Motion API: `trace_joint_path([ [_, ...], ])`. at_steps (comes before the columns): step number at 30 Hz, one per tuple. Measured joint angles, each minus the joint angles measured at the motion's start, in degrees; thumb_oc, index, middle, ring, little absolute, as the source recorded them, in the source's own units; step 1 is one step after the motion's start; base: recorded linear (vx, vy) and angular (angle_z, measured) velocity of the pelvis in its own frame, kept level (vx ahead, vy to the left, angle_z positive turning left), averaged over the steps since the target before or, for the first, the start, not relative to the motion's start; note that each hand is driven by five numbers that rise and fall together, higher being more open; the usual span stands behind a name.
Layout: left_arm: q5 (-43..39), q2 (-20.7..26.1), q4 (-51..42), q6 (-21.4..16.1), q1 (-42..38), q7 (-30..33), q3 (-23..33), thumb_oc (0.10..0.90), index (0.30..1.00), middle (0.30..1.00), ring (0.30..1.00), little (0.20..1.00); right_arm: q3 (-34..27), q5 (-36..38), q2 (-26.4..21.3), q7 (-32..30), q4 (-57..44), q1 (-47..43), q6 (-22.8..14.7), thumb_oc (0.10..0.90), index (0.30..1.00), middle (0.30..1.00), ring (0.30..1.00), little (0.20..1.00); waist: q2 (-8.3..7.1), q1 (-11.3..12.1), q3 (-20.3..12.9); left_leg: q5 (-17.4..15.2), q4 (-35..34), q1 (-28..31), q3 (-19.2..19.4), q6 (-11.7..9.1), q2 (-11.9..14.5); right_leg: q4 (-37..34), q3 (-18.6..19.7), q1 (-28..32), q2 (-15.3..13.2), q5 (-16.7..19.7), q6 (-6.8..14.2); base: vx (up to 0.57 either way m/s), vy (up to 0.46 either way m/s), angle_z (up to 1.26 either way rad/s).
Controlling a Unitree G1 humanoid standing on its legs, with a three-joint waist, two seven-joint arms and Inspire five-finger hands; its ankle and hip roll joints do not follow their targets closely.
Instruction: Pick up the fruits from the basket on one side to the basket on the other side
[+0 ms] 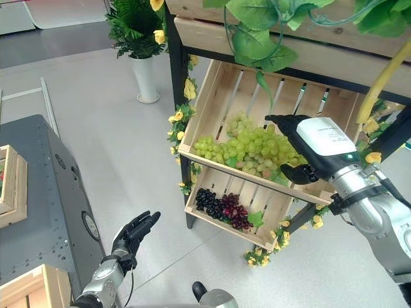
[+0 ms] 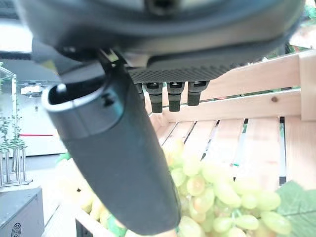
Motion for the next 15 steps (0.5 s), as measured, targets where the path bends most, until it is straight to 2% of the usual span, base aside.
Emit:
trace_joint_path([
  [3,0.0,-0.2,0.3,0.0,0.2,0.0,0.0,0.8,0.9,0.9,0.9,0.9,-0.3,-2.1,0.0,-1.4,-1.5,0.8,-2.5,0.8,0.9,0.9,0.9,0.9,0.4,-0.3,-0.2,0.0,0.0,0.0,0.0,0.0,0.0,0.0,0.0,0.0,0.0,0.0,0.0,0.0,0.0,0.0],
  [8,0.0,-0.9,0.4,0.0,0.3,0.0,0.0,0.8,0.9,0.9,0.9,0.9,-1.6,-0.6,0.7,-0.9,-6.4,1.2,-6.8,0.8,0.9,0.9,0.9,0.9,1.13,-0.2,-0.9,0.0,0.0,-0.1,0.0,0.0,0.1,0.0,0.0,-0.1,0.0,0.0,0.0,0.0,0.0,0.0],
  [11,0.0,-1.1,0.8,0.0,0.3,0.0,0.0,0.8,0.9,0.9,0.9,0.9,-0.7,9.3,3.8,4.4,-8.9,0.1,-8.1,0.8,0.9,0.9,0.9,0.9,1.06,0.3,-1.2,0.0,0.0,-0.1,0.0,0.0,0.1,0.0,0.0,-0.1,0.0,0.0,0.0,0.0,0.0,0.0],
  [13,-0.1,-1.3,1.0,0.0,0.7,0.0,0.2,0.8,0.9,0.9,0.9,0.9,3.0,13.9,8.5,6.7,-8.9,-1.9,-7.2,0.8,0.9,0.9,0.9,0.9,0.66,0.7,-1.7,0.0,0.0,-0.1,0.0,0.0,0.1,0.0,-0.1,-0.1,0.0,0.0,0.0,0.0,0.0,0.0],
  [15,-0.6,-2.0,1.5,0.0,1.2,0.0,0.2,0.8,0.9,0.9,0.9,0.9,8.1,14.6,12.0,7.7,-7.2,-2.9,-6.8,0.8,0.9,0.9,0.9,0.9,0.35,1.4,-2.0,0.0,0.0,-0.1,-0.1,0.0,0.1,0.0,-0.2,-0.1,0.0,0.0,0.0,-0.01,-0.035,0.02],
])
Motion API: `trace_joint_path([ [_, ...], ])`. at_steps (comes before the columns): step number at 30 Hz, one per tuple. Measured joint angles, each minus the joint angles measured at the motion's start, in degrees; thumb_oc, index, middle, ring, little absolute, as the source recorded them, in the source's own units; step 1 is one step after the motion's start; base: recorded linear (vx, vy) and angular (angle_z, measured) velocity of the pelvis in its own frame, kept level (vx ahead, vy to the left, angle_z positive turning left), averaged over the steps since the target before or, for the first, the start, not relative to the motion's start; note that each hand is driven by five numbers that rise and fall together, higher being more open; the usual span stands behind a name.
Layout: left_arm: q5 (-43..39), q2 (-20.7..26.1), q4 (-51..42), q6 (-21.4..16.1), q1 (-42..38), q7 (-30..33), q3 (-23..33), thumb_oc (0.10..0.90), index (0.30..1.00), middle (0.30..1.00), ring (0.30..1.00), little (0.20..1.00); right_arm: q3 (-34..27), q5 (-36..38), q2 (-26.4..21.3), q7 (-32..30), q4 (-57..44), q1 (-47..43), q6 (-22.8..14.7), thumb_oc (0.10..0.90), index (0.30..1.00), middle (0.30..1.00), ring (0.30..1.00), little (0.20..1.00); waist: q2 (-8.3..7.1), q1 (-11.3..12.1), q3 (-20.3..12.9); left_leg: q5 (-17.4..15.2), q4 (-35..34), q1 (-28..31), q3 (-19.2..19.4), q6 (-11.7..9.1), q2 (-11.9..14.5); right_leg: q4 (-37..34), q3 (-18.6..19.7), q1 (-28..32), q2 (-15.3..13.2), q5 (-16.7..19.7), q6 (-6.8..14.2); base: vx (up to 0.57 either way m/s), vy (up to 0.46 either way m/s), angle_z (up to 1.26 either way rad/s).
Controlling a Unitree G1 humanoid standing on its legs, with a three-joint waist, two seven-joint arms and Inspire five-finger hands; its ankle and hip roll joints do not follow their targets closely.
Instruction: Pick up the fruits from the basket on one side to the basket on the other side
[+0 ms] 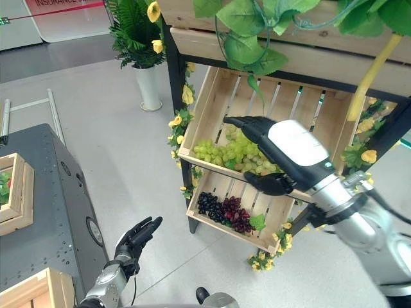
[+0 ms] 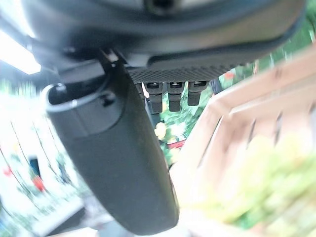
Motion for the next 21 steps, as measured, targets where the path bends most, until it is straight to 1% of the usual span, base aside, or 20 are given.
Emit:
trace_joint_path([
  [1,-0.1,-0.3,0.4,0.0,0.0,0.0,0.0,0.8,0.9,0.9,0.9,0.9,1.3,-0.1,0.2,0.2,0.4,0.1,0.2,0.8,0.9,0.9,0.9,0.9,-0.05,0.1,0.0,0.0,0.0,0.0,0.0,0.0,0.0,0.0,0.0,0.0,0.0,0.0,0.0,-0.01,-0.039,0.03],
  [3,-1.8,-1.1,1.8,-0.1,0.5,0.6,0.2,0.8,0.9,0.9,0.9,0.9,4.6,-1.4,1.9,0.3,2.3,0.3,0.3,0.8,0.9,0.9,0.9,0.9,-0.2,1.6,-0.1,0.0,0.0,0.0,-0.2,0.0,0.0,0.0,-0.1,0.0,-0.1,0.0,0.0,-0.01,-0.066,0.02],
  [4,-1.7,-1.6,3.5,-0.2,0.6,1.1,1.0,0.8,0.9,0.9,0.9,0.9,6.2,-3.4,3.9,-0.2,3.7,-0.2,0.3,0.8,0.9,0.9,0.9,0.9,-0.36,2.0,-0.2,0.0,0.0,0.0,-0.2,0.0,0.0,0.0,-0.3,0.1,-0.1,0.0,0.0,-0.01,-0.069,0.03],
  [5,-1.7,-1.7,4.2,-0.2,0.7,1.5,1.0,0.8,0.9,0.9,0.9,0.9,7.0,-4.1,4.6,-0.4,4.2,-0.3,0.3,0.8,0.9,0.9,0.9,0.9,-0.42,2.2,-0.2,0.0,0.0,0.0,-0.3,0.0,0.1,0.0,-0.3,0.1,-0.1,0.0,-0.1,-0.01,-0.073,0.08],
  [6,-1.5,-2.2,6.3,-0.2,0.8,2.8,1.1,0.8,0.9,0.9,0.9,0.9,9.2,-7.1,5.7,-1.1,5.1,-0.4,0.3,0.8,0.9,0.9,0.9,0.9,-0.42,2.7,-0.2,0.1,0.0,-0.1,-0.7,0.0,0.1,0.0,-0.6,0.1,-0.1,-0.1,-0.1,-0.01,-0.049,0.1],
  [7,-1.5,-2.4,7.0,-0.2,1.1,3.1,1.1,0.8,0.9,0.9,0.9,0.9,10.1,-7.8,5.8,-1.1,5.2,-0.4,0.3,0.8,0.9,0.9,0.9,0.9,-0.39,2.9,-0.2,0.1,0.0,-0.2,-0.9,-0.1,0.1,0.0,-0.8,0.1,-0.1,-0.1,-0.2,0.0,-0.073,0.22],
  [8,-0.9,-2.7,8.7,-0.3,1.6,3.8,1.3,0.8,0.9,0.9,0.9,0.9,12.5,-9.5,6.1,-1.7,6.0,-0.6,-0.3,0.8,0.9,0.9,0.9,0.9,-0.48,3.2,-0.2,0.2,0.0,-0.4,-1.6,-0.2,0.2,-0.1,-1.7,0.2,-0.2,-0.2,-0.3,-0.06,-0.101,0.2],
  [10,-0.2,-2.9,10.2,-0.4,2.3,4.2,1.6,0.8,0.9,0.9,0.9,0.9,14.9,-9.8,6.2,-2.0,6.6,-1.0,-0.4,0.8,0.9,0.9,0.9,0.9,-0.57,4.2,-0.2,0.2,0.0,-0.4,-1.8,-0.2,0.3,-0.2,-1.9,0.2,-0.2,-0.2,-0.3,-0.06,-0.112,0.12],
  [11,1.3,-3.1,11.8,-0.6,3.0,4.6,1.6,0.8,0.9,0.9,0.9,0.9,17.2,-10.0,6.3,-2.0,7.7,-1.2,-0.9,0.8,0.9,0.9,0.9,0.9,-0.74,5.6,-0.2,0.5,0.0,-0.5,-1.8,-0.4,0.5,-0.1,-2.1,0.1,-0.1,-0.2,-0.4,0.01,-0.055,0.05],
  [12,1.3,-3.1,12.1,-0.6,3.2,4.6,1.6,0.8,0.9,0.9,0.9,0.9,17.8,-10.0,6.3,-2.0,8.1,-1.3,-1.1,0.8,0.9,0.9,0.9,0.9,-0.76,6.1,-0.2,0.5,0.0,-0.5,-1.9,-0.4,0.5,-0.2,-2.1,0.1,-0.1,-0.2,-0.4,0.01,-0.077,0.15],
  [13,2.3,-3.1,12.2,-0.8,4.0,5.1,1.6,0.8,0.9,0.9,0.9,0.9,19.4,-10.0,6.8,-2.1,9.4,-2.4,-1.3,0.8,0.9,0.9,0.9,0.9,-0.85,6.4,-0.2,0.6,0.0,-0.6,-2.7,-0.4,0.5,-0.2,-3.1,0.3,-0.2,-0.3,-0.5,0.0,-0.061,0.24],
  [14,3.2,-3.0,12.2,-0.9,4.5,5.2,1.6,0.8,0.9,0.9,0.9,0.9,20.0,-9.8,7.3,-2.1,10.4,-2.7,-1.4,0.8,0.9,0.9,0.9,0.9,-0.91,7.1,-0.2,0.6,0.0,-0.7,-3.4,-0.5,0.5,-0.2,-3.7,0.5,-0.2,-0.4,-0.7,0.0,-0.07,0.24],
  [15,3.6,-3.0,12.2,-0.9,4.6,5.3,1.6,0.8,0.9,0.9,0.9,0.9,20.2,-9.5,7.9,-2.1,11.1,-2.8,-1.4,0.8,0.9,0.9,0.9,0.9,-1.02,7.3,-0.3,0.6,0.0,-0.6,-3.4,-0.5,0.5,-0.2,-3.7,0.5,-0.2,-0.5,-0.7,0.0,-0.06,0.17],
  [16,4.0,-3.0,12.2,-0.9,5.0,5.7,1.6,0.8,0.9,0.9,0.9,0.9,21.4,-9.4,9.0,-2.2,13.0,-3.7,-1.4,0.8,0.9,0.9,0.9,0.9,-1.1,8.4,-0.3,0.7,0.0,-0.7,-3.7,-0.6,0.6,-0.2,-4.2,0.6,-0.3,-0.5,-0.8,0.0,-0.06,0.16],
  [18,5.2,-3.0,12.2,-0.9,5.1,6.2,1.5,0.8,0.9,0.9,0.9,0.9,22.5,-9.3,10.2,-2.2,14.4,-4.2,-1.4,0.8,0.9,0.9,0.9,0.9,-1.15,8.9,-0.3,0.8,0.0,-0.9,-4.6,-0.7,0.7,-0.2,-5.4,0.7,-0.5,-0.7,-1.0,0.0,-0.07,0.22],
  [19,5.6,-3.0,12.2,-0.9,5.2,6.4,1.5,0.8,0.9,0.9,0.9,0.9,23.8,-8.7,11.0,-2.2,15.3,-4.9,-1.3,0.8,0.9,0.9,0.9,0.9,-1.15,9.7,-0.3,0.9,0.0,-0.9,-4.9,-0.7,0.7,-0.2,-6.0,0.8,-0.5,-0.8,-1.1,0.01,-0.059,0.15],
  [20,5.8,-2.9,12.3,-0.9,5.2,6.6,1.5,0.8,0.9,0.9,0.9,0.9,24.6,-7.5,11.7,-2.2,16.2,-5.3,-1.3,0.8,0.9,0.9,0.9,0.9,-1.19,9.7,-0.3,0.9,0.0,-0.9,-5.1,-0.7,0.8,-0.2,-6.4,0.9,-0.6,-0.8,-1.2,0.0,-0.055,0.11],
  [21,5.8,-2.8,12.3,-0.8,5.3,6.9,1.5,0.8,0.9,0.9,0.9,0.9,26.5,-5.9,13.9,-2.3,18.9,-6.7,-1.3,0.8,0.9,0.9,0.9,0.9,-1.33,10.4,-0.4,0.9,0.0,-0.9,-5.3,-0.8,0.9,-0.2,-6.6,1.0,-0.5,-0.9,-1.3,0.01,-0.049,0.09],
])
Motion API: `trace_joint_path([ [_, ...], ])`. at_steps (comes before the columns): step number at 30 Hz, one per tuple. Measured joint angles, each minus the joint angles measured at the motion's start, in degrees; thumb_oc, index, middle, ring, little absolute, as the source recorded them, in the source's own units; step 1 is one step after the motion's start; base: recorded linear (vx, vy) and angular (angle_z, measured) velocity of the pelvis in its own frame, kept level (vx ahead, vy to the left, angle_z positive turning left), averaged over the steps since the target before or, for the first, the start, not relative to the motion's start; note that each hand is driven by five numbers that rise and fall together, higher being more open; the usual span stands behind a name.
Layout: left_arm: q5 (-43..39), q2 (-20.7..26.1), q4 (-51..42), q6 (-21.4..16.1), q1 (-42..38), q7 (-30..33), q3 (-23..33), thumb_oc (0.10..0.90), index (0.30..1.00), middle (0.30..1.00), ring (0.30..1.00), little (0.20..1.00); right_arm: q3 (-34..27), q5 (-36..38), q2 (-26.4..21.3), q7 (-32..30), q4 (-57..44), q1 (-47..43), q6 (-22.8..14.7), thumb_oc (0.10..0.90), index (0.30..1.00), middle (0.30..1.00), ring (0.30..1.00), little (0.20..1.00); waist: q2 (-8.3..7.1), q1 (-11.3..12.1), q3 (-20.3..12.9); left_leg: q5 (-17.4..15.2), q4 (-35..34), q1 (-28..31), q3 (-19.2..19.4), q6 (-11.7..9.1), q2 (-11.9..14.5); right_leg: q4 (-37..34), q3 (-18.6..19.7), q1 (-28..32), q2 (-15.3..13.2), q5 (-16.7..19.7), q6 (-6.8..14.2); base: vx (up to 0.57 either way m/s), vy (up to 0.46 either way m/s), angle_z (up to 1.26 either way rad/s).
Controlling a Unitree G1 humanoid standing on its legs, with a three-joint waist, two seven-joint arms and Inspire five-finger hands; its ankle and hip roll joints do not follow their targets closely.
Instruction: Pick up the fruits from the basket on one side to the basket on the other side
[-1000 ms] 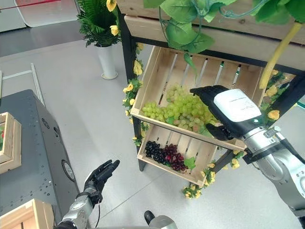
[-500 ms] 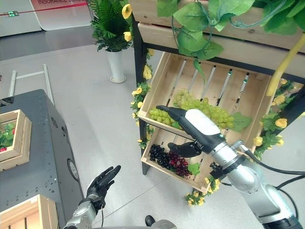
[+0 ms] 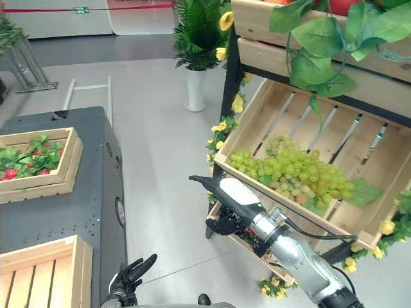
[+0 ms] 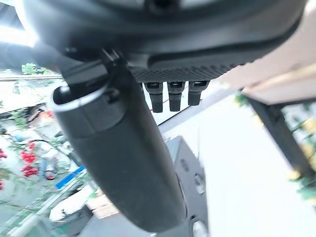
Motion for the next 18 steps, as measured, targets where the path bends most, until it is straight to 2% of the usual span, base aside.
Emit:
trace_joint_path([
  [4,1.2,-0.1,-0.1,0.4,-0.2,-0.2,-0.7,0.8,0.9,0.9,0.9,0.9,7.2,1.1,5.2,-0.5,10.7,-3.7,1.5,0.8,0.9,0.9,0.9,0.9,-0.11,1.9,-0.1,0.1,0.0,-0.1,-1.5,-0.1,0.1,0.0,-1.7,0.4,-0.1,-0.2,-0.3,0.03,-0.056,0.17],
  [10,1.2,0.3,0.2,1.5,0.0,0.4,-0.7,0.8,0.9,0.9,0.9,0.9,11.0,4.1,10.3,-0.5,20.7,-3.4,5.2,0.8,0.9,0.9,0.9,0.9,0.12,4.8,0.0,0.2,0.2,-0.1,-4.0,-0.1,0.0,0.0,-5.0,1.2,-0.5,-0.7,-0.9,0.03,-0.057,0.21],
  [12,1.3,0.3,0.3,1.5,0.1,0.6,-0.6,0.8,0.9,0.9,0.9,0.9,11.3,7.3,11.5,-0.4,22.4,-3.4,6.8,0.8,0.9,0.9,0.9,0.9,0.25,5.0,0.1,0.2,0.2,0.0,-4.5,-0.1,0.0,0.0,-5.9,1.4,-0.6,-0.9,-1.0,0.03,-0.044,0.17],
  [13,1.2,0.4,0.4,1.5,0.3,0.4,-0.7,0.8,0.9,0.9,0.9,0.9,11.0,12.5,13.2,-0.3,24.5,-3.4,7.9,0.8,0.9,0.9,0.9,0.9,0.58,5.1,0.3,0.2,0.2,0.1,-5.0,-0.1,0.0,0.0,-6.4,1.9,-0.7,-1.1,-1.0,0.02,-0.033,0.17],
  [16,1.3,0.3,0.3,1.4,0.9,-0.2,-0.8,0.8,0.9,0.9,0.9,0.9,10.4,21.1,17.2,-0.2,31.2,-3.2,10.2,0.8,0.9,0.9,0.9,0.9,1.47,5.4,0.6,0.2,0.0,0.0,-6.0,-0.1,0.0,0.0,-7.5,2.1,-0.8,-1.4,-1.0,0.02,-0.033,0.18],
  [17,1.7,0.2,0.3,1.3,1.0,-0.2,-1.2,0.8,0.9,0.9,0.9,0.9,10.2,21.6,17.8,-0.2,32.6,-3.2,10.2,0.8,0.9,0.9,0.9,0.9,1.64,5.9,0.7,0.2,0.0,0.0,-6.0,-0.1,0.0,0.0,-7.6,2.1,-0.8,-1.4,-1.0,0.01,-0.024,0.13],
  [18,3.9,0.4,0.3,1.3,1.2,0.0,-2.6,0.8,0.9,0.9,0.9,0.9,9.2,21.7,20.0,-0.3,38.2,-3.2,10.3,0.8,0.9,0.9,0.9,0.9,2.11,6.6,0.9,0.2,0.2,0.0,-6.3,-0.1,0.0,0.0,-7.9,2.3,-0.9,-1.5,-1.0,0.0,-0.012,0.09],
])
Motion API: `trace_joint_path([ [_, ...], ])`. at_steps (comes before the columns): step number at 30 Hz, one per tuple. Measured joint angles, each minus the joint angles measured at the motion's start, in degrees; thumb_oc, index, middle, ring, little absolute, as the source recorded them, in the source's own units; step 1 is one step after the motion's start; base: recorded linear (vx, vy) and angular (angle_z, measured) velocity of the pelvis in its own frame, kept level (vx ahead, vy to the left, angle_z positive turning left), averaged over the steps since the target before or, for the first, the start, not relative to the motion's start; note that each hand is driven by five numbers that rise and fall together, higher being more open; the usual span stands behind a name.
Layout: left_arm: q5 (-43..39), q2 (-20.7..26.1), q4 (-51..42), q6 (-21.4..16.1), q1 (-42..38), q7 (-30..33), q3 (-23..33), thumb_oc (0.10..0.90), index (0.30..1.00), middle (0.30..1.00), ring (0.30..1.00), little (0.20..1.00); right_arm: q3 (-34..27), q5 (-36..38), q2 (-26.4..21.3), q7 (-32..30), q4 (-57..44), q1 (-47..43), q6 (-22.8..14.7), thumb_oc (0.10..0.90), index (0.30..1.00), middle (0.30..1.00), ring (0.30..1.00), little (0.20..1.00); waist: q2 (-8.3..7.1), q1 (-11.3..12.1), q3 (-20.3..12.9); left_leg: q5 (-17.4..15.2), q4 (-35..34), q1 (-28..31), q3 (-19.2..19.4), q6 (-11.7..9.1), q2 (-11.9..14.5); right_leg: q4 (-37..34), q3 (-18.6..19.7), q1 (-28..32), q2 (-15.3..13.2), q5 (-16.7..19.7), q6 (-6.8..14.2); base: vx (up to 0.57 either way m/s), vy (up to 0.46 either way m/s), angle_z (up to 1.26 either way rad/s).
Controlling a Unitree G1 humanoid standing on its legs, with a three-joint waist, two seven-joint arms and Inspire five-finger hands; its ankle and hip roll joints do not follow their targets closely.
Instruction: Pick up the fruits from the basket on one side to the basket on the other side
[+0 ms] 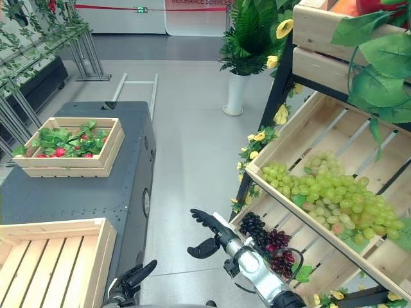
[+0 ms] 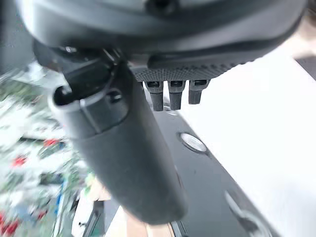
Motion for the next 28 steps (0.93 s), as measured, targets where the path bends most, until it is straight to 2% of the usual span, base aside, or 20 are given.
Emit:
trace_joint_path([
  [3,4.4,0.2,0.0,0.0,0.1,0.2,-2.7,0.8,0.9,0.9,0.9,0.9,-0.7,1.1,1.6,0.3,6.4,0.5,1.5,0.8,0.9,0.9,0.9,0.9,0.99,0.7,0.7,0.2,0.2,-0.1,-1.3,0.1,-0.1,0.0,-1.4,0.5,-0.3,-0.3,0.0,0.02,-0.009,0.26],
  [6,8.1,0.4,0.2,0.2,-0.5,0.5,-3.9,0.8,0.9,0.9,0.9,0.9,-2.8,1.8,4.9,1.4,20.6,0.5,2.1,0.8,0.9,0.9,0.9,0.9,1.87,1.7,0.6,0.3,0.2,-0.3,-2.8,0.0,-0.1,0.0,-2.9,0.9,-0.4,-0.8,-0.1,0.03,-0.011,0.23],
  [10,10.7,0.3,1.9,0.1,-1.6,1.1,-4.8,0.8,0.9,0.9,0.9,0.9,-6.7,2.3,6.0,1.3,31.6,0.5,3.3,0.8,0.9,0.9,0.9,0.9,2.55,2.0,0.3,0.4,0.2,-0.7,-4.2,-0.1,0.0,0.0,-4.3,1.1,-0.4,-1.2,-0.2,0.03,-0.026,0.19],
  [17,12.7,0.6,2.4,-0.7,-1.6,1.6,-4.4,0.8,0.9,0.9,0.9,0.9,-10.1,1.7,5.5,2.9,35.5,0.5,2.7,0.8,0.9,0.9,0.9,0.9,2.5,3.3,0.2,0.9,0.2,-1.0,-7.4,-0.6,0.2,0.0,-6.2,1.9,-0.2,-1.7,-0.8,0.01,-0.029,0.19],
  [28,16.1,0.7,3.2,-1.3,-3.0,1.6,-4.8,0.8,0.9,0.9,0.9,0.9,-11.0,1.2,5.6,5.1,36.5,0.1,2.0,0.8,0.9,0.9,0.9,0.9,2.98,3.8,0.1,1.2,0.2,-0.8,-8.8,-1.0,0.5,0.0,-7.6,2.6,0.0,-2.0,-1.1,0.0,-0.012,0.07],
])
